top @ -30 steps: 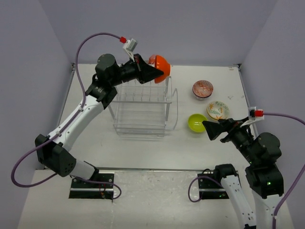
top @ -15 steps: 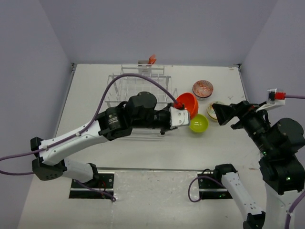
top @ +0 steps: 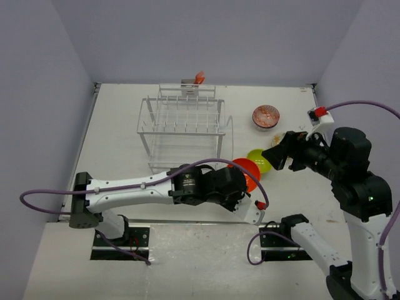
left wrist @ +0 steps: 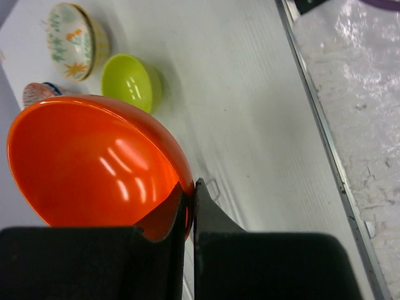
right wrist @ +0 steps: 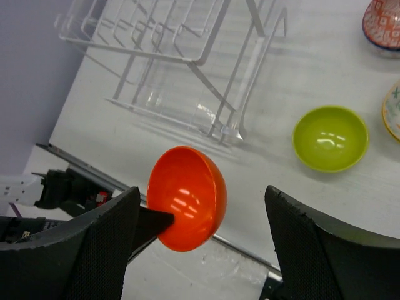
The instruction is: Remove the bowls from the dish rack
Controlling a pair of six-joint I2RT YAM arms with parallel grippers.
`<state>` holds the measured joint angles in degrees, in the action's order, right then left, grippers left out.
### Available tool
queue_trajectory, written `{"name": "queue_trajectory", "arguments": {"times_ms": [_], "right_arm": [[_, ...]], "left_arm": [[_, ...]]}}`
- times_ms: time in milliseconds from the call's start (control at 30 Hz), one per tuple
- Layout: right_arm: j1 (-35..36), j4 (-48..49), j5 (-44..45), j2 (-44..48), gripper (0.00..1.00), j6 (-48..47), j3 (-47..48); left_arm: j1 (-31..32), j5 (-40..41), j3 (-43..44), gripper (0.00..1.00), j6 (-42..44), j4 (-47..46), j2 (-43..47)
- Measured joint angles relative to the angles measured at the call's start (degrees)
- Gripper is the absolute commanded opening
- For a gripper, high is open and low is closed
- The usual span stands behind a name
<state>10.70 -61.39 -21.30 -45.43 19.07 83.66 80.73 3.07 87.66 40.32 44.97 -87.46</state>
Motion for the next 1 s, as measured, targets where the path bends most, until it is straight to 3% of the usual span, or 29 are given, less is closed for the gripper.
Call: {"name": "queue_trajectory", "arguments": {"times_ms": [200,333,400,500,533,567,667,700,733,767,900,1000], "right_arm": [[11.0,-4.5,7.0,-3.1,0.74,-1.4,-3.8],[15.1,-5.6,11.3,-4.5,0.72,-1.5,-8.2],[16.4,-6.4,13.6,-5.3,0.67,-1.4,-9.9],[17.6,-7.0,16.3,-6.0,0.27,-1.4,-11.6],[18.0,-6.8,16.2,-6.2,0.00,-1.1,-12.1],[18.5,-6.6,16.2,-6.4,0.00,-0.9,-12.4],[19.4,-6.2,17.3,-7.0,0.00,-0.7,-13.0],[19.4,-5.9,17.6,-6.9,0.00,-0.6,-13.0],[19.5,-5.4,18.1,-6.6,0.00,-0.4,-13.1],[19.5,-4.4,18.8,-6.1,0.00,-0.2,-13.4],[18.8,-1.1,22.7,-3.4,0.00,0.9,-15.3],[12.8,2.8,24.7,-2.0,0.00,1.6,-18.5]], "left_arm": [[1.1,1.4,2.8,0.00,2.0,5.0,-5.7],[1.1,1.4,6.7,0.00,2.8,5.7,-6.2],[1.1,1.0,7.8,0.00,2.9,5.7,-6.2],[1.1,0.1,8.0,0.00,3.0,5.7,-6.2],[1.1,-0.3,8.0,0.00,3.5,5.5,-6.2],[1.2,-0.6,8.0,0.00,3.8,5.1,-6.2],[1.5,-0.6,8.0,0.14,4.0,4.3,-6.0],[1.5,0.2,8.0,0.31,3.6,4.2,-6.0],[1.5,0.6,8.0,0.87,3.5,3.9,-5.9],[1.5,1.7,7.9,1.00,3.3,3.1,-5.7],[1.5,7.9,6.2,1.00,-0.3,-2.6,-3.0],[1.4,12.1,5.9,1.00,-4.3,-6.5,-0.1]]}}
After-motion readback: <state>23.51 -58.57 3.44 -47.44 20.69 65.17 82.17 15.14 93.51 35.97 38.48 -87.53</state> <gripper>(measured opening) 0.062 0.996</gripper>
